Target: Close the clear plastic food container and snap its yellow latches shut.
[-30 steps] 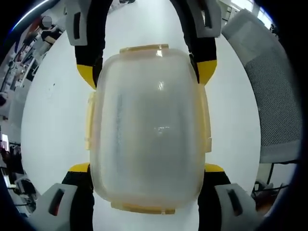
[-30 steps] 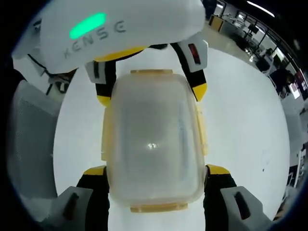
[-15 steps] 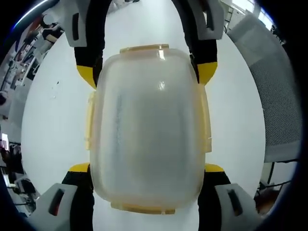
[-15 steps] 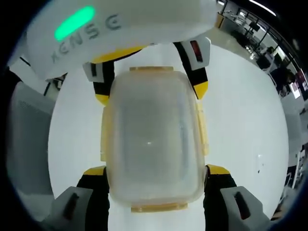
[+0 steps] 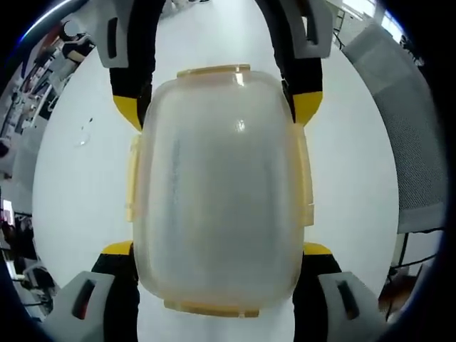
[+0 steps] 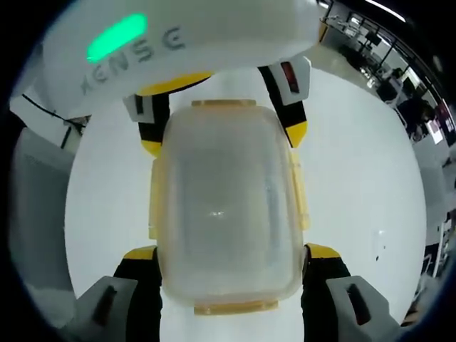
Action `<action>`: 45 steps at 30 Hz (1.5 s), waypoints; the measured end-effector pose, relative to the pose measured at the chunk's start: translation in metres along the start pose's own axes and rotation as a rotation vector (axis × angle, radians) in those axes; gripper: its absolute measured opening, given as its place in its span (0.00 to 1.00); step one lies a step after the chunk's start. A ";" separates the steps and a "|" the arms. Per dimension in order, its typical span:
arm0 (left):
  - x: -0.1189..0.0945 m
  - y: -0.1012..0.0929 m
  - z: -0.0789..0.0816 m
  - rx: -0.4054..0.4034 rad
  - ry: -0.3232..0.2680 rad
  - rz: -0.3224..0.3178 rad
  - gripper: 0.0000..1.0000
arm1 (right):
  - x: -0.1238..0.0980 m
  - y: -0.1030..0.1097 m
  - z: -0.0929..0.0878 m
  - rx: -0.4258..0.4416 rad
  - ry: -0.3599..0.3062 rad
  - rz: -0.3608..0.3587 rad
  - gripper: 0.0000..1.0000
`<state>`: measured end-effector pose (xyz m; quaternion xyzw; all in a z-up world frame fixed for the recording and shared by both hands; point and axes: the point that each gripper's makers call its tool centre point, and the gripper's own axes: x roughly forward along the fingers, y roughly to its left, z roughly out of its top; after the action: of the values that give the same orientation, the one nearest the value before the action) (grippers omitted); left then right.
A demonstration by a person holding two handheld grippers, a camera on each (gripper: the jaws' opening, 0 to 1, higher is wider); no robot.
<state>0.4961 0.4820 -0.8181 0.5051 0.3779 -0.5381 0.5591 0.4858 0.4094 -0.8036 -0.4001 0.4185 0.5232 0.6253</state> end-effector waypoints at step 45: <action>-0.024 0.039 0.002 -0.110 -0.161 0.000 0.86 | -0.014 -0.044 0.007 0.032 -0.191 -0.053 0.90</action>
<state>0.5308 0.4815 -0.7886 0.4287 0.3607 -0.5553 0.6146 0.5287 0.4060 -0.7852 -0.3493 0.3544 0.5354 0.6824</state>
